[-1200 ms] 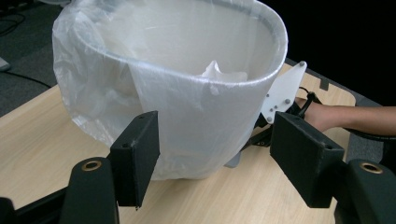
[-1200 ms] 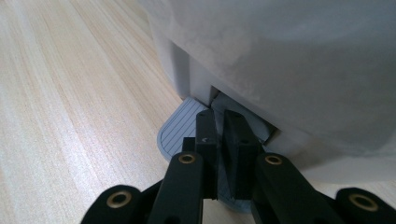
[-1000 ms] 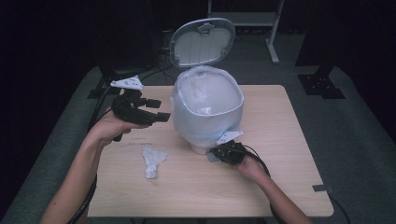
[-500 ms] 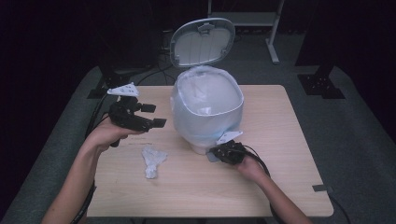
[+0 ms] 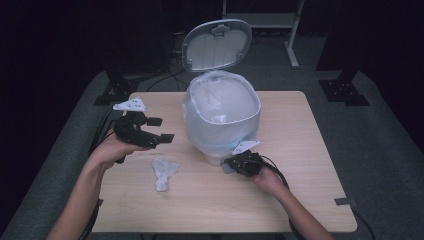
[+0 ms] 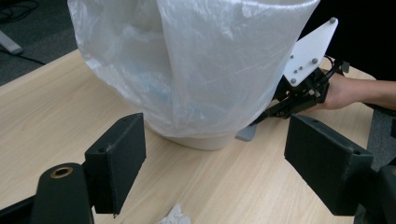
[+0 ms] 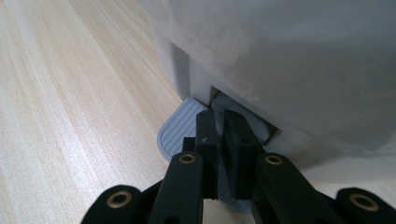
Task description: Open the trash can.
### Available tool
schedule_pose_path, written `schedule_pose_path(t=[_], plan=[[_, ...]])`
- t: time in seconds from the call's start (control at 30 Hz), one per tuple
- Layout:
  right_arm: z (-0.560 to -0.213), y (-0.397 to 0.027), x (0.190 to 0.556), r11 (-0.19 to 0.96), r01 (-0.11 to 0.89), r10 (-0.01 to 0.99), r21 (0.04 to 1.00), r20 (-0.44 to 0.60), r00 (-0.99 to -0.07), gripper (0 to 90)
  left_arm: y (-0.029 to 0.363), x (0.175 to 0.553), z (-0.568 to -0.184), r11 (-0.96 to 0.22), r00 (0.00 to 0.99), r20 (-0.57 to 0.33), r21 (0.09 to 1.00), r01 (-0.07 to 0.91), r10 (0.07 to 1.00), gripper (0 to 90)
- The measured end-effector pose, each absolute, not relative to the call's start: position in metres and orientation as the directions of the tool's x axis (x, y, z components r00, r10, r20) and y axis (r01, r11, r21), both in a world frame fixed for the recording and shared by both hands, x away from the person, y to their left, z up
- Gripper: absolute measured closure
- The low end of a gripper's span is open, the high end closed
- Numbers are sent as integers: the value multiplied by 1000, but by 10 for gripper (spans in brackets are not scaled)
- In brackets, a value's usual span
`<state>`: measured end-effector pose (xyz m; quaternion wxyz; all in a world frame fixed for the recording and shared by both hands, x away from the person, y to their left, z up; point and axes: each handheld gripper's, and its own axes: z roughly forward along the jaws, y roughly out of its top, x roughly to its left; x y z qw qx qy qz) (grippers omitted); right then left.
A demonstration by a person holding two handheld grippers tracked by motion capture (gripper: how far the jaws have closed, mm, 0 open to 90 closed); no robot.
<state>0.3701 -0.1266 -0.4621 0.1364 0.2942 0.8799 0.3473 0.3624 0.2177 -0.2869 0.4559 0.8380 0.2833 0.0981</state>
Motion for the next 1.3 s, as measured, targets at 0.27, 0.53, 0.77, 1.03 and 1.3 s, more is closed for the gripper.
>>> schedule_pose_path(t=[0.27, 0.53, 0.77, 1.03, 1.3], plan=[[-462, -127, 370, 589, 420, 611, 690, -41, -790, 842, 223, 361, -298, -406, 815, -116, 821, 400, 568, 188], [-462, -127, 370, 591, 419, 611, 689, -44, -790, 842, 227, 360, -308, -413, 811, -107, 818, 401, 575, 186], [-462, -127, 370, 591, 419, 611, 690, -44, -790, 842, 228, 358, -320, -428, 809, -91, 811, 399, 581, 186], [-462, -127, 370, 591, 418, 611, 689, -44, -791, 842, 231, 358, -332, -424, 808, -101, 810, 406, 580, 186], [-462, -127, 370, 592, 418, 610, 689, -44, -791, 842, 235, 356, -340, -434, 801, -82, 805, 404, 593, 186]])
